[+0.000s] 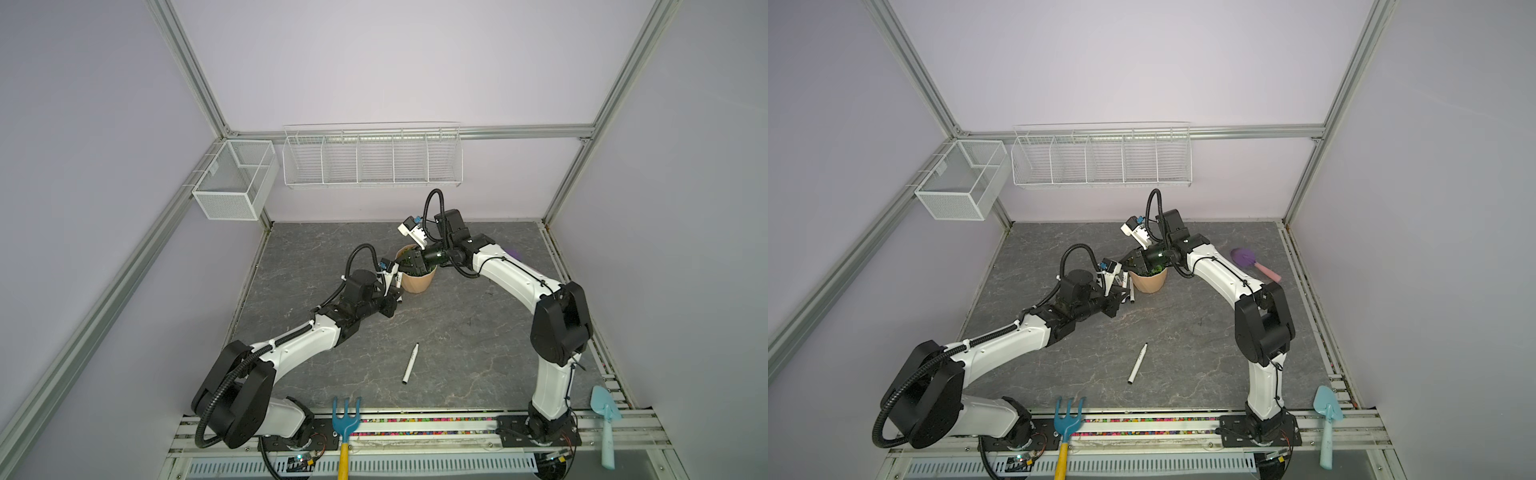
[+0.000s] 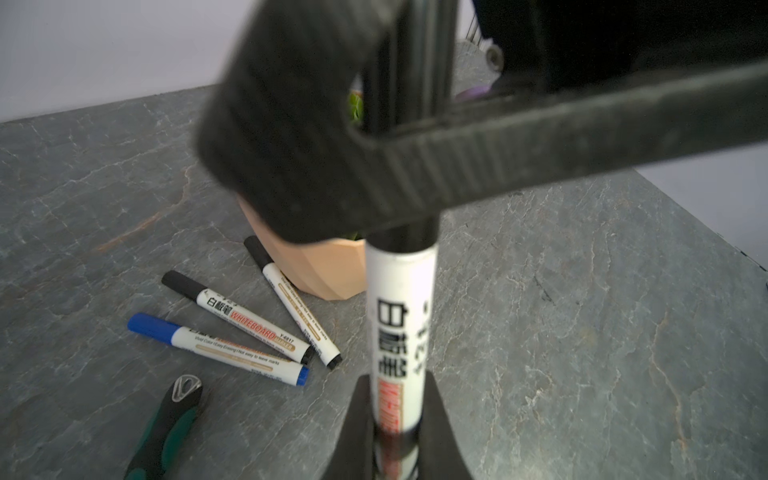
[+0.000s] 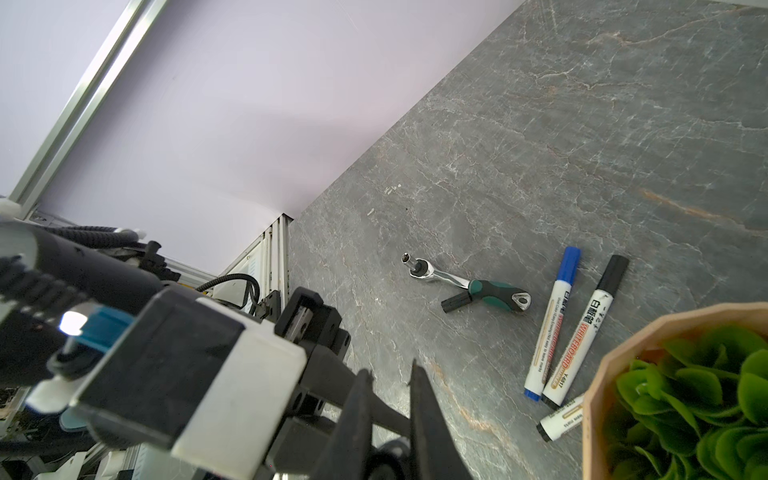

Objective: Insert the pens into the pen caps
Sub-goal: 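Open the right gripper and draw it back from the capped marker, then lower the capped marker with the left gripper and lay it beside the other markers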

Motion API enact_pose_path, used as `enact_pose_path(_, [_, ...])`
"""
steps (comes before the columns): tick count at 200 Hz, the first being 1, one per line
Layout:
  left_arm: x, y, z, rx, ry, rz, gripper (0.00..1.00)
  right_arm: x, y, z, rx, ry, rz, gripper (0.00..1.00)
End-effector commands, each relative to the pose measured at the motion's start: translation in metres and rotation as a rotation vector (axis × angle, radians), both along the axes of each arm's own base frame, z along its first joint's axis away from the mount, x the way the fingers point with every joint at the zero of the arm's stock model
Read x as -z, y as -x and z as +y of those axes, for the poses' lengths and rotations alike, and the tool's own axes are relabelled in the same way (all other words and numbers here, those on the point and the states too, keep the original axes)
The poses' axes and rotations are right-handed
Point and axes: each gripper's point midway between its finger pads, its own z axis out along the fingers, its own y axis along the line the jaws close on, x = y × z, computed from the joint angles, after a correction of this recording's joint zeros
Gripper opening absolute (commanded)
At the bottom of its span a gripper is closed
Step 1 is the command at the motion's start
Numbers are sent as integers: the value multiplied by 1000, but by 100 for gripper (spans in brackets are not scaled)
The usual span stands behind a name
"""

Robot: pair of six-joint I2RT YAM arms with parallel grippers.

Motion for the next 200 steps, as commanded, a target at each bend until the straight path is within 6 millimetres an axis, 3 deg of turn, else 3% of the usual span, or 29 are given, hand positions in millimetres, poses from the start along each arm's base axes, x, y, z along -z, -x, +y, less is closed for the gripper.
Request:
enact_pose_path(1, [-317, -14, 37, -139, 665, -846, 0, 106, 118, -12, -166, 292, 576, 7])
enact_pose_path(46, [-343, -21, 66, -206, 706, -924, 0, 118, 127, -15, -186, 315, 610, 7])
enact_pose_path(91, [-360, -27, 58, -170, 737, -958, 0, 114, 125, -14, -194, 316, 592, 7])
enact_pose_path(140, [-361, -38, 46, -151, 818, -942, 0, 95, 120, -10, -196, 267, 553, 7])
enact_pose_path(200, [-382, -40, 66, -221, 852, -1026, 0, 105, 127, -20, -199, 295, 581, 7])
